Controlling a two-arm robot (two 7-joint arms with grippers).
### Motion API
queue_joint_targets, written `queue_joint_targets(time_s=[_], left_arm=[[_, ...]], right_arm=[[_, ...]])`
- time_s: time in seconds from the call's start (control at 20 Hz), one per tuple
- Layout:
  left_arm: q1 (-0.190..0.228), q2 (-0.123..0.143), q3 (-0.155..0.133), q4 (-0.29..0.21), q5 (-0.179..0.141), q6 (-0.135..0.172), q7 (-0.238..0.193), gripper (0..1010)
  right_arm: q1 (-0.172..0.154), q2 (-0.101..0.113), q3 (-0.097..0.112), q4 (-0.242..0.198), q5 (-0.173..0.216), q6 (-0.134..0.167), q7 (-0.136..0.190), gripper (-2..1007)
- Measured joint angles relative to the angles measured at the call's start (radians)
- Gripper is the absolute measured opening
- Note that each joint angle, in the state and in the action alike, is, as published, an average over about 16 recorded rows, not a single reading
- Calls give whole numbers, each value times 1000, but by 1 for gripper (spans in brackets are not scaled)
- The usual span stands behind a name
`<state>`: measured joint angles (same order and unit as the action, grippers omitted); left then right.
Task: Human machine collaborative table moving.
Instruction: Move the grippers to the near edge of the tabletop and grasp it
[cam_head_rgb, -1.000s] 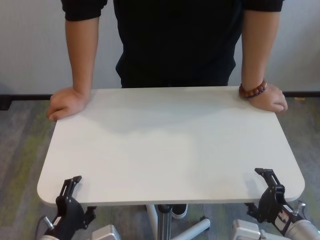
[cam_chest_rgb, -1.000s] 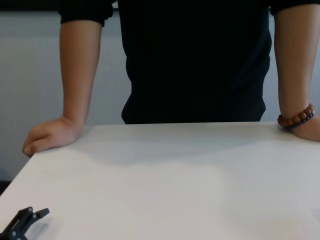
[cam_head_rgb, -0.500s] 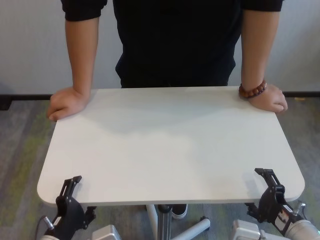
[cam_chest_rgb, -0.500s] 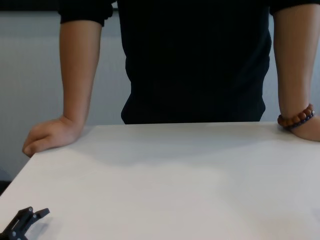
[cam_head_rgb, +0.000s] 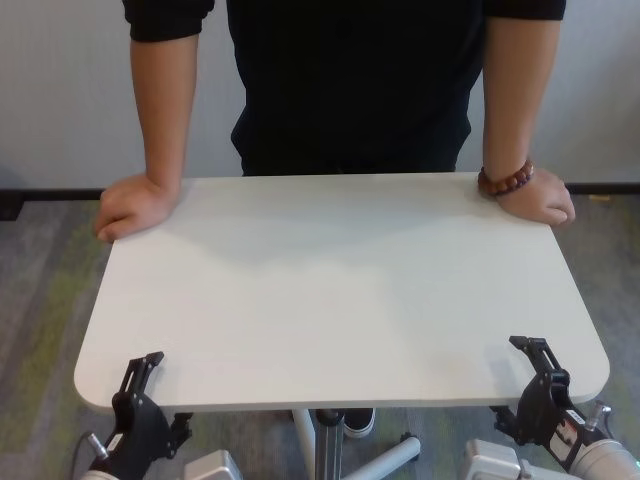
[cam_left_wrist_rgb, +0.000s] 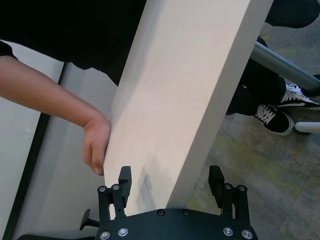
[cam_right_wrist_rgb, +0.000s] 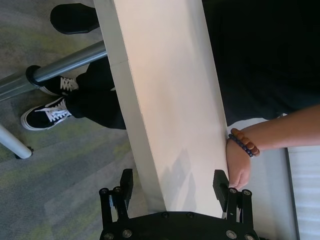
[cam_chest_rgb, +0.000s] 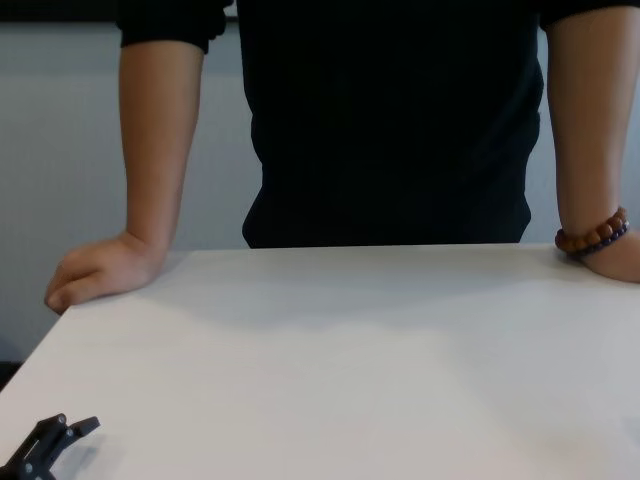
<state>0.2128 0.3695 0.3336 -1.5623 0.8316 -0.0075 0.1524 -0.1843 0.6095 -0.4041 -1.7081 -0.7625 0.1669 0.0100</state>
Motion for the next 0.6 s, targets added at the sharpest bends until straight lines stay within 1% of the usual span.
queue_joint_targets(time_s=[0.3,0.6], left_arm=[[0,0,0,0,1,0,0,906],[0,0,0,0,1,1,0,772]], right_arm=[[0,0,0,0,-1,0,0,964],[0,1,-1,0,-1,1,0,842]])
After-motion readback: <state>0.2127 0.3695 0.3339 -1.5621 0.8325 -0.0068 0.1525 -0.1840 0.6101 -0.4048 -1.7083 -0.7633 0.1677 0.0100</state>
